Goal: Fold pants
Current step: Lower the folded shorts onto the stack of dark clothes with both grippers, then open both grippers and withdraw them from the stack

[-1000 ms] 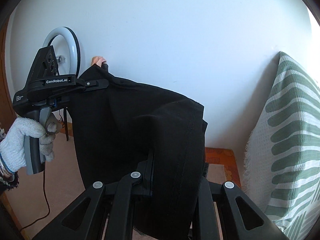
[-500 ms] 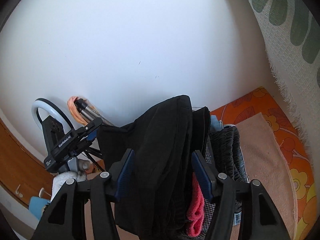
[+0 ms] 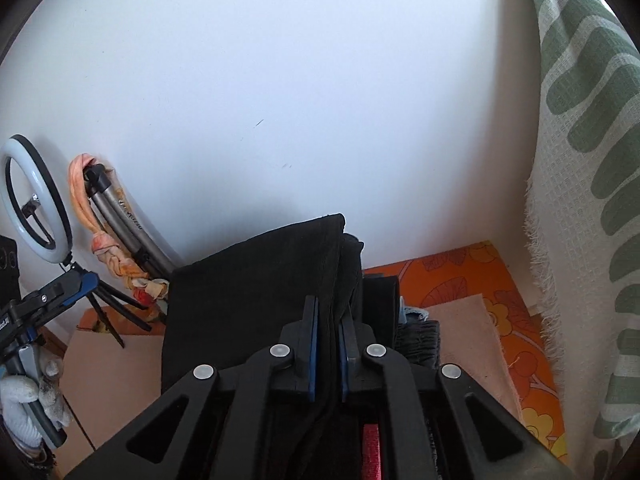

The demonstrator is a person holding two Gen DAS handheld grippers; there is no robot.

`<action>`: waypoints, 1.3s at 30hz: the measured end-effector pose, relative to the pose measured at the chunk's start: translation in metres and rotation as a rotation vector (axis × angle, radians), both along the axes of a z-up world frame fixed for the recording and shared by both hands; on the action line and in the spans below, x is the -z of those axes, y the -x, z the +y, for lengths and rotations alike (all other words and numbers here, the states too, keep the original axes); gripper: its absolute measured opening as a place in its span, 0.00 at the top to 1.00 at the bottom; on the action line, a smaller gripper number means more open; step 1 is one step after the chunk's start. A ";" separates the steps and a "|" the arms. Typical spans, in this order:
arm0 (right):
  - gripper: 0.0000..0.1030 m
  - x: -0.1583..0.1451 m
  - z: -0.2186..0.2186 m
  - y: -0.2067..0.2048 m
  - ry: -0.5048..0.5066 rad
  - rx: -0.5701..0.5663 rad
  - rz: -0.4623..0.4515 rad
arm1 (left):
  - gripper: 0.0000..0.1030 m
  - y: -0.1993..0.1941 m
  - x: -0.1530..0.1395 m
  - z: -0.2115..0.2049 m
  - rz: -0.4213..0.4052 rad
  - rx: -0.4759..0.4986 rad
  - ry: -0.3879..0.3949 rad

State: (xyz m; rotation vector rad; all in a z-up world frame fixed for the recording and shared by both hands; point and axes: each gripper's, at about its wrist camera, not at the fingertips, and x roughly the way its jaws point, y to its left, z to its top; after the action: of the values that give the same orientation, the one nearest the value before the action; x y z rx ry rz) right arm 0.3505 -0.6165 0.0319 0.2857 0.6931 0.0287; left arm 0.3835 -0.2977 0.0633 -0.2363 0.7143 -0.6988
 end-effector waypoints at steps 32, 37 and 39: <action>0.27 -0.027 0.030 0.158 0.204 0.092 0.016 | 0.31 0.183 -0.037 0.042 -0.024 -0.019 -0.205; 0.18 -0.039 0.067 0.201 0.258 0.090 -0.013 | 0.25 0.223 -0.047 0.052 -0.077 -0.008 -0.220; 0.16 -0.042 0.080 0.217 0.262 0.095 -0.028 | 0.23 0.238 -0.050 0.056 -0.108 -0.009 -0.229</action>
State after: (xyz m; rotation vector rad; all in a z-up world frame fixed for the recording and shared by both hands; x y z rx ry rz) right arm 0.1330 -0.5369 0.0740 0.0658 0.6470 -0.1475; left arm 0.1451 -0.2417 0.1130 0.0079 0.6827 -0.6111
